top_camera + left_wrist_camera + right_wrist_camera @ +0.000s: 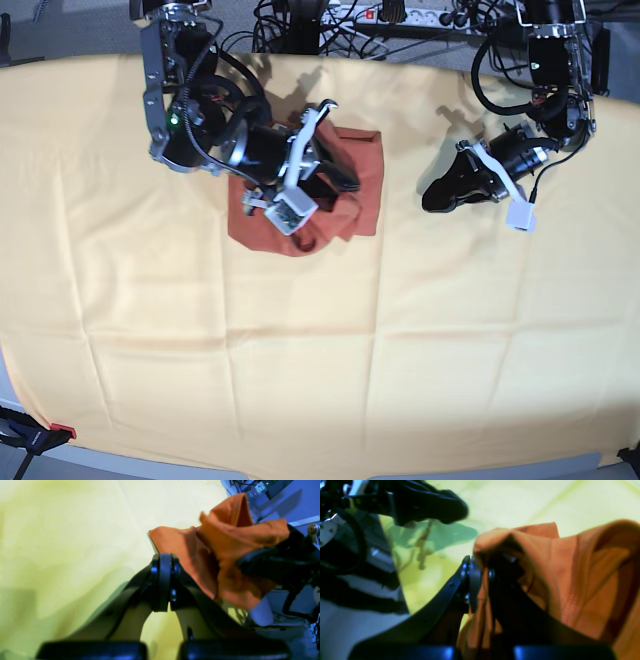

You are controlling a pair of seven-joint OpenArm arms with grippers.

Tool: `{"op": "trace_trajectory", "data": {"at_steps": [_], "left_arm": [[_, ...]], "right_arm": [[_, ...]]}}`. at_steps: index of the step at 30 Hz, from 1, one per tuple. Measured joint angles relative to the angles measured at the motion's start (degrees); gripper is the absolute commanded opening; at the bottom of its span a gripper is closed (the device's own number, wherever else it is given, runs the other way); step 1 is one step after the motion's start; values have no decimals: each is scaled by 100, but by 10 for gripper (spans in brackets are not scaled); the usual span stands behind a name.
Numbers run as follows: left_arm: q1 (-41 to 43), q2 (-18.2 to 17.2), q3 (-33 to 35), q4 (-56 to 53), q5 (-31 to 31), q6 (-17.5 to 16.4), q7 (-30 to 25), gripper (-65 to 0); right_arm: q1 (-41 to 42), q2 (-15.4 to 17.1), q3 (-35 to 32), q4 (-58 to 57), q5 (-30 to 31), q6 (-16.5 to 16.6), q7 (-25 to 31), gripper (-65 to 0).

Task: Fold the T-shirt properly
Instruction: 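Lift the strip end with the right gripper and fold it over the first fold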

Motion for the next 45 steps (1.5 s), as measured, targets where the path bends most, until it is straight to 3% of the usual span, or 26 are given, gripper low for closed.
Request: {"op": "trace_trajectory", "data": {"at_steps": [1, 5, 6, 7, 13, 16, 19, 27, 34, 36, 41, 45], "left_arm": [[-2, 0, 0, 2, 0, 0, -2, -650], [0, 4, 2, 0, 0, 0, 2, -650], [-2, 2, 0, 0, 0, 0, 2, -650], [-2, 2, 0, 0, 0, 0, 0, -650], [0, -4, 0, 2, 20, 0, 0, -650], [0, -120, 2, 0, 22, 0, 2, -650], [-2, -299, 0, 2, 22, 0, -4, -650], [0, -317, 2, 0, 26, 0, 2, -650], [0, -330, 2, 0, 24, 0, 2, -650], [0, -328, 2, 0, 22, 0, 0, -650], [0, -330, 2, 0, 24, 0, 2, -650], [0, -293, 2, 0, 28, 0, 7, -650]], "right_arm": [[66, -2, -105, -39, 4, 0, 13, -620], [247, 17, -542, -39, 15, 2, 13, -217], [304, 15, -632, -39, -46, 2, 11, -171], [382, 15, -723, -39, -136, 4, 9, -165], [789, 17, -813, -31, -387, 20, -15, -169], [946, 20, -748, 201, -396, 20, -321, -170], [944, 17, -573, 457, -339, 24, -291, -170], [741, 33, -555, 442, -693, 22, -413, -170], [431, 459, -820, 442, -680, 22, -490, -177], [437, 452, -966, 442, -994, 24, -435, -268], [437, 428, -1012, 439, -1919, 24, 376, -635], [444, 437, -1012, 439, -2009, 26, 721, -650]]}}
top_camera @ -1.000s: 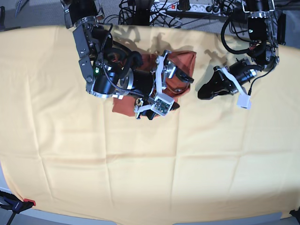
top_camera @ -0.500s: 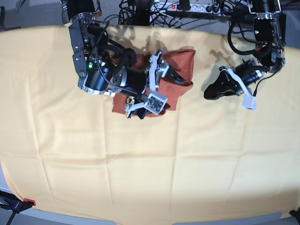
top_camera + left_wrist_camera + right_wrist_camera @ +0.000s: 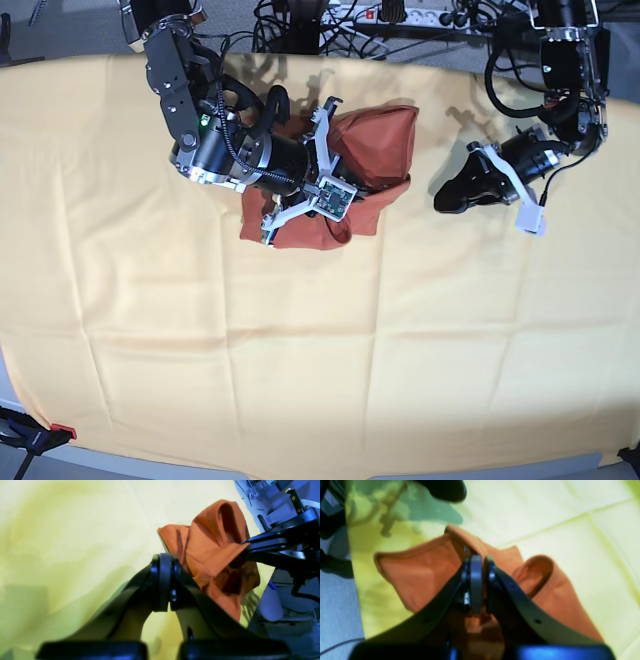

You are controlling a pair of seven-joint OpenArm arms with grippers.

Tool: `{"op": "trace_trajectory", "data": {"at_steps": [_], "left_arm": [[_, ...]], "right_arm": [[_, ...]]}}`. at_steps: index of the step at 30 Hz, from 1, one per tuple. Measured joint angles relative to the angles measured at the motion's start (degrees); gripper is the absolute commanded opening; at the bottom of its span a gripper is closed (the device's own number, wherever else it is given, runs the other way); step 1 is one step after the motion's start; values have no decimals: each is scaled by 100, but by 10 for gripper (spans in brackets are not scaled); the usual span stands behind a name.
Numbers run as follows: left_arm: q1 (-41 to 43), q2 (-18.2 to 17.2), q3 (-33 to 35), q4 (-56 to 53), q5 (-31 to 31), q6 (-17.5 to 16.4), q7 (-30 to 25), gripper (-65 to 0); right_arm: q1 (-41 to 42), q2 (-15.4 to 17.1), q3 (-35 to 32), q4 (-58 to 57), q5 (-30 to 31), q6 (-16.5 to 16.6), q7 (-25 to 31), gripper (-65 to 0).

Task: Fold the T-shirt properly
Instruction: 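Lift the strip end with the right gripper and fold it over the first fold, then release the right gripper and grasp the bundle's side with the left gripper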

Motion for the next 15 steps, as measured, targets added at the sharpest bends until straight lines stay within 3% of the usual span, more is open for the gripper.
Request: {"op": "trace_trajectory", "data": {"at_steps": [8, 15], "left_arm": [[33, 15, 0, 2, -4, 0, -2, -650], [98, 28, 0, 2, -28, 0, -9, -650]], "right_arm": [[249, -402, 0, -24, 15, 15, 168, -650], [791, -595, 7, -1012, 44, 0, 214, -626]]}}
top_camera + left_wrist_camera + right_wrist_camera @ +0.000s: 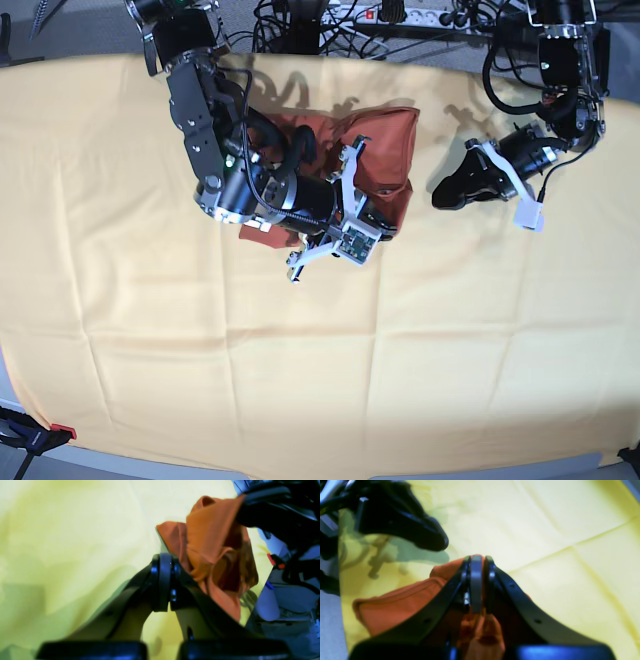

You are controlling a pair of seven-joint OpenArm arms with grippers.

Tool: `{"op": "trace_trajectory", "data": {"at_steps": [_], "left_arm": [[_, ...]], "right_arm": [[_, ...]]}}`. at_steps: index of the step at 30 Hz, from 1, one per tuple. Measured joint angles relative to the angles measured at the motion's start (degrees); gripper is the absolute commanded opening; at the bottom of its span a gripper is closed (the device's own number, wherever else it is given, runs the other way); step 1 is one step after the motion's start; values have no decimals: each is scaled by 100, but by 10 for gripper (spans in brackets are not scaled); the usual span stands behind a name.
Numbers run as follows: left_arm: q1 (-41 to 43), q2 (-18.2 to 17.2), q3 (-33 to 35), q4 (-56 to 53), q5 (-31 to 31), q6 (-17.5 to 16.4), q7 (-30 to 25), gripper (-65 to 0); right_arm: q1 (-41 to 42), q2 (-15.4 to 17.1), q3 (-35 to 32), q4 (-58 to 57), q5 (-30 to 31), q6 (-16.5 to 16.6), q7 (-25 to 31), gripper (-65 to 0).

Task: Fold the T-shirt properly
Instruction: 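Release the right gripper and grasp the bundle's side with the left gripper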

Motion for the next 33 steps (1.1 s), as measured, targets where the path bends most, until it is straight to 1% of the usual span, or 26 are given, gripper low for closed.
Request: {"op": "trace_trajectory", "data": {"at_steps": [4, 6, 8, 10, 11, 14, 15, 16, 19, 21, 22, 24, 25, 26, 27, 28, 29, 31, 33], "left_arm": [[120, -4, 0, 0, 4, 0, 2, -650], [122, -4, -2, 0, 2, 0, 7, -650], [116, 0, 0, 0, -2, 0, 2, -650], [120, 0, 0, 0, 0, 0, 2, -650], [122, -2, 0, 0, 2, 0, 4, -650], [118, 0, 0, 0, -2, 0, 2, -650], [120, 0, 0, 0, 0, 0, 2, -650], [120, 0, 0, 0, 0, 0, 4, -650], [120, -2, 0, 0, -2, 0, 2, -650], [118, -2, 0, 0, 0, 0, 4, -650], [105, -4, 0, 0, 0, 0, 4, -650], [63, -37, 0, 2, -17, 0, 24, -650], [39, -85, 0, 24, -37, 0, 24, -650], [24, -120, 0, 116, -50, 0, 59, -650], [15, -166, -2, 236, -131, 7, 168, -650], [13, -208, 0, 402, -177, 4, 341, -650], [15, -223, 0, 599, -221, 4, 483, -650], [15, -249, 13, 1054, -463, 7, 859, -650], [17, -293, 94, 1580, -647, 4, 1043, -650]], "right_arm": [[291, -164, -11, -702, -20, 20, 57, -626], [476, -238, -11, -881, -26, -2, 127, -625], [597, -332, -4, -957, -26, -2, 129, -612], [645, -435, 0, -966, -33, -2, 127, -567], [654, -496, 0, -966, -35, 2, 125, -527], [758, -654, -11, -973, -33, 17, 192, -338], [791, -691, -9, -973, -33, 13, 212, -289], [822, -695, -7, -973, -31, -68, 219, -267], [839, -686, -7, -984, -227, -114, 188, -267], [951, -686, -7, -997, -223, -107, 144, -267], [1049, -688, -7, -994, -208, -109, 138, -270], [1250, -695, 33, -852, -118, -195, -188, -291], [1318, -706, 90, -741, -72, -332, -422, -325], [1379, -704, 153, -632, -46, -415, -695, -377], [1423, -704, 249, -538, -9, -439, -1010, -460], [1432, -697, 363, -459, 35, -439, -1215, -566], [1427, -662, 483, -400, 151, -439, -1329, -650], [1421, -498, 723, -378, 494, -411, -1316, -650], [1419, -295, 953, -376, 638, -243, -1335, -650]]}}
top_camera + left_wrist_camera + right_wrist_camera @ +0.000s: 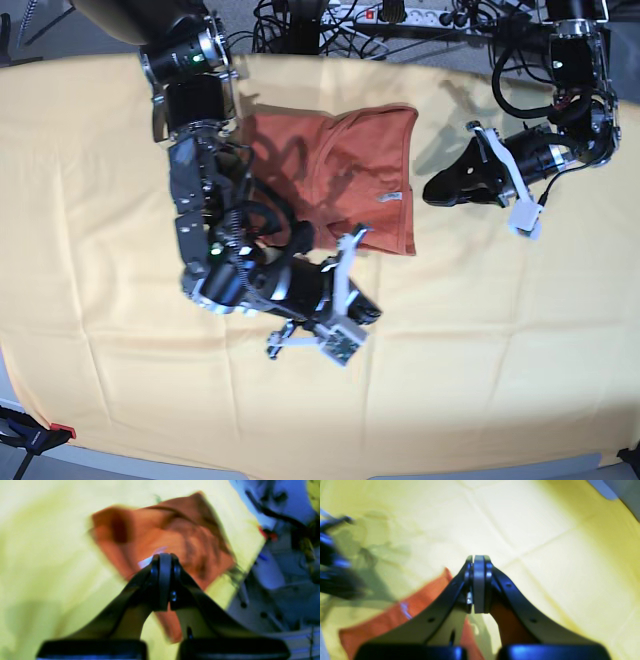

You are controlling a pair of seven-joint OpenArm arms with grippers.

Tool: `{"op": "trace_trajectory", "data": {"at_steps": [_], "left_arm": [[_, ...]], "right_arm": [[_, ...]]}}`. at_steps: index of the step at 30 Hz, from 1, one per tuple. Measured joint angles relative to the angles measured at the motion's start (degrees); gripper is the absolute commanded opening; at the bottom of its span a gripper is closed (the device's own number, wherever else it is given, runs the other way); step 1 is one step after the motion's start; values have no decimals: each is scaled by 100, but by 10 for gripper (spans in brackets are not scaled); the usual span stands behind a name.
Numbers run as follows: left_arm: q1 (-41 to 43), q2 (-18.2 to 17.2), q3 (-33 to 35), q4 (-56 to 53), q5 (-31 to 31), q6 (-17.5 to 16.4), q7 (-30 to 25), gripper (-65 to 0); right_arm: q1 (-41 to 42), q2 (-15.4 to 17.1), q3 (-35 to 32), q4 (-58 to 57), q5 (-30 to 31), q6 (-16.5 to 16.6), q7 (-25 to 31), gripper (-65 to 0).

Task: Fold the T-shirt properly
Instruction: 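Release the right gripper and grasp the bundle's side with the left gripper, then push the bundle's sides inward with both grippers to square it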

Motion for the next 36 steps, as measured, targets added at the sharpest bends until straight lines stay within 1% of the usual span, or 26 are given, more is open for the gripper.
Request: {"op": "trace_trajectory", "data": {"at_steps": [2, 3, 4, 6, 8, 9, 12, 13, 15, 19, 21, 24, 27, 28, 30, 35, 36], "left_arm": [[-9, -92, 201, 496, 44, -13, 26, -650], [-4, -138, 341, 713, 155, -20, 24, -650], [-4, -177, 529, 907, 415, -22, 11, -650], [15, -229, 1019, 1161, 1056, -22, -107, -650], [31, -310, 1609, 1255, 1843, -31, -442, -650], [39, -398, 1904, 1261, 2321, -31, -695, -650], [33, -699, 2667, 1255, 3635, -33, -1228, -650], [37, -776, 2861, 1255, 3936, -33, -1357, -650], [42, -872, 3136, 1255, 4334, -35, -1462, -650], [37, -944, 3235, 1252, 4623, -28, -1543, -650], [39, -940, 3235, 1191, 4610, -28, -1674, -650], [39, -944, 3235, 994, 4666, -31, -1722, -650], [39, -933, 3235, 767, 4865, -31, -1969, -650], [39, -916, 3233, 704, 4942, -28, -1976, -650], [42, -879, 3235, 586, 4964, -31, -2046, -650], [39, -874, 3235, 293, 4937, -26, -2511, -650], [39, -861, 3235, 271, 4983, 111, -2568, -650]], "right_arm": [[-2, 293, 136, 0, 151, 70, -4, -650], [-11, 444, 166, 2, 256, 92, -2, -650], [-15, 581, 173, 2, 302, 92, -4, -650], [-35, 820, 160, -11, 332, 94, 0, -650], [-50, 1054, 160, -179, 520, 151, 31, -650], [-59, 1154, 160, -308, 608, 221, 15, -650], [-81, 1392, 160, -695, 772, 221, 4, -650], [-79, 1453, 116, -813, 815, 221, 15, -650], [-79, 1550, 7, -990, 848, 223, 24, -650], [-81, 1707, -404, -1222, 839, 221, 35, -650], [-85, 1738, -638, -1226, 785, 219, 26, -650], [-83, 1773, -962, -1226, 614, 223, 39, -650], [-85, 1862, -1045, -1226, 560, 240, 42, -650], [-85, 1880, -1045, -1226, 557, 240, 42, -650], [-79, 1915, -1045, -1226, 560, 240, 42, -650], [-90, 1978, -1045, -1226, 601, 240, 42, -650], [-109, 1978, -1045, -1226, 601, 238, 42, -650]]}}
